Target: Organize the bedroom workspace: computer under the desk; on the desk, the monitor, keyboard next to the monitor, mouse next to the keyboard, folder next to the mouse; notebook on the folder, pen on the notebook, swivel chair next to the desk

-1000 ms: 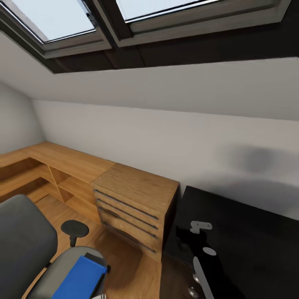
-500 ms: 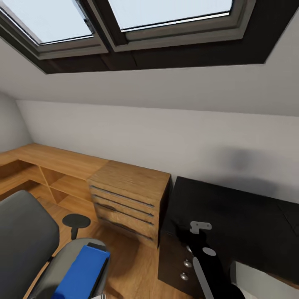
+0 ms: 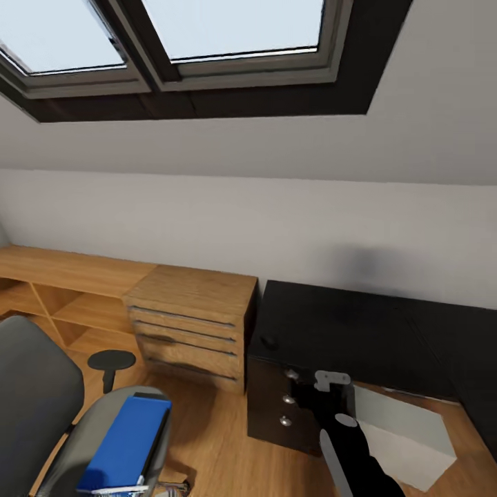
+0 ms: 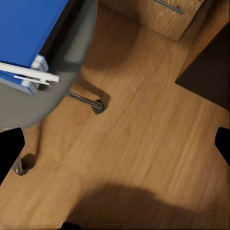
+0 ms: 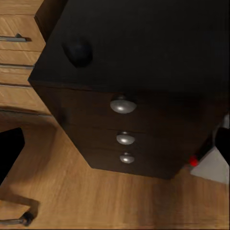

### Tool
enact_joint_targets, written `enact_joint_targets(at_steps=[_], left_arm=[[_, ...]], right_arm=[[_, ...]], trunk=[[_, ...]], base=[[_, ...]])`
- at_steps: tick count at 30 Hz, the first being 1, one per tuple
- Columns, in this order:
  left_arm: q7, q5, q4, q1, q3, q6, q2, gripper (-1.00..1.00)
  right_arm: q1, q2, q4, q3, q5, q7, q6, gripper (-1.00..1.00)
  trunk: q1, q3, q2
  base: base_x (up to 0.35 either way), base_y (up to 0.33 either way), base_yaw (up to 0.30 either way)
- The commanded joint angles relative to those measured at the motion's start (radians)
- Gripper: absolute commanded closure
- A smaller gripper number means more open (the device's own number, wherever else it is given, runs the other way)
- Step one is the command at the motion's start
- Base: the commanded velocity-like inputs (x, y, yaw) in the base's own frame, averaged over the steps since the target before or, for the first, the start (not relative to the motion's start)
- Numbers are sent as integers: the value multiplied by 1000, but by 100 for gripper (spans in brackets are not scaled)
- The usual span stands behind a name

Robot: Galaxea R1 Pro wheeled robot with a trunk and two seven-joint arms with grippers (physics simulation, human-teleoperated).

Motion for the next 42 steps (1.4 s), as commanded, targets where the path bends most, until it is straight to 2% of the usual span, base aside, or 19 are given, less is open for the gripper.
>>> enact_joint_targets(at_steps=[1,5,6,11,23,32,37,38,42], left_arm=[[8,7,0,-1,-9,-5,1,-100],[8,7,0,-1,-10,-5,1,-100],[7,7,0,-1,-9,-4,1,-100],[7,7,0,-1,-11,-4,1,-100],[4,8,0,-1,-8,-3,1,-100],[4,10,0,-1,-6,-2,3,-100],[4,9,0,-1,-6,-1,2,-100],[4,9,0,-1,-6,-2,2,-100],[4,9,0,-1,-6,-3,2,-100]], right_arm=[[-1,0,7,3,-10,-9,3,-100],[-1,0,42,3,-11,-9,-4,-100],[-1,2,75,5,-10,-9,-32,-100],[-1,2,91,5,-6,-10,-77,-100],[-1,0,163,2,-6,-13,-102,-100],[-1,-1,296,2,-4,-13,-125,-100],[-1,0,443,4,-2,-8,-247,-100],[-1,1,507,6,-1,-7,-307,-100],[-1,2,562,14,0,-6,-347,-100]], trunk=[[0,-2,-2],[0,-2,-2],[0,-2,-2],[0,-2,-2],[0,-2,-2],[0,-4,-2],[0,-4,-2],[0,-4,-2],[0,-5,-2]], base=[[-324,-46,-295],[-314,-76,-296],[-178,-65,-297],[-101,-26,-298],[-275,4,-291],[-313,146,-62],[-158,90,-6],[-29,16,-1],[-17,9,-1]])
